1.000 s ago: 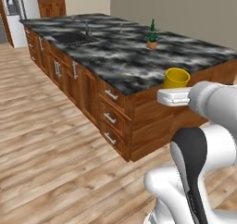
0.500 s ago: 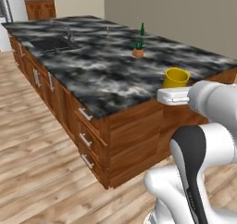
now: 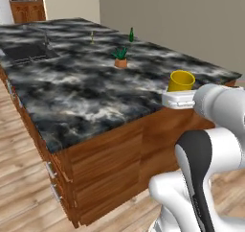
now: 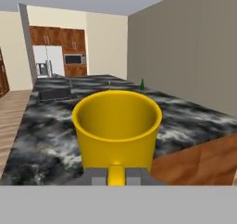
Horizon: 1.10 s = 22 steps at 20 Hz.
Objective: Open the cabinet directly in front. Then move the beer and the mug to the dining counter with the candle on it.
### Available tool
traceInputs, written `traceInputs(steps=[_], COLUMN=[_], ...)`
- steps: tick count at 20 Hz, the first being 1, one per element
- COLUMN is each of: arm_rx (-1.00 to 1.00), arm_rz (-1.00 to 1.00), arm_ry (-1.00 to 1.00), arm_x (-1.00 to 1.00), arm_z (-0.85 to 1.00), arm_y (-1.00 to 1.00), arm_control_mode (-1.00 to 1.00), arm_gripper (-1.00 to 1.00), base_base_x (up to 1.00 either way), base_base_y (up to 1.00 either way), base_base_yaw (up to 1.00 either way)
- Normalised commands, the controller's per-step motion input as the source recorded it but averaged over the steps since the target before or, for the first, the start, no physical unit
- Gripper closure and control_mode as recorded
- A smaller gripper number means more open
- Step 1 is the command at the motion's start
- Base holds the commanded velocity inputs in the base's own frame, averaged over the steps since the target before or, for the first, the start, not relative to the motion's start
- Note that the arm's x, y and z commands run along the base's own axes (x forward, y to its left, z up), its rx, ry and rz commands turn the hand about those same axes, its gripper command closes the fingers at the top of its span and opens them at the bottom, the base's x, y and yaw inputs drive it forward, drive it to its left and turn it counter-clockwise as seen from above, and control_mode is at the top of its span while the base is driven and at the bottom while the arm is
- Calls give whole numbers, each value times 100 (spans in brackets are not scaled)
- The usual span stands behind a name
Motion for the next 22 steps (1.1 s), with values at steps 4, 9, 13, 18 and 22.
traceInputs(steps=[4,9,13,18,22], arm_rx=[0,0,0,0,0], arm_rz=[0,0,0,0,0], arm_ry=[0,0,0,0,0], arm_x=[0,0,0,0,0], arm_z=[0,0,0,0,0], arm_y=[0,0,0,0,0], arm_control_mode=[100,100,100,100,100], arm_gripper=[100,100,100,100,100], base_base_x=[34,5,0,0,8], base_base_y=[-100,-100,-100,-100,-100], base_base_yaw=[-2,-8,-13,-15,-16])
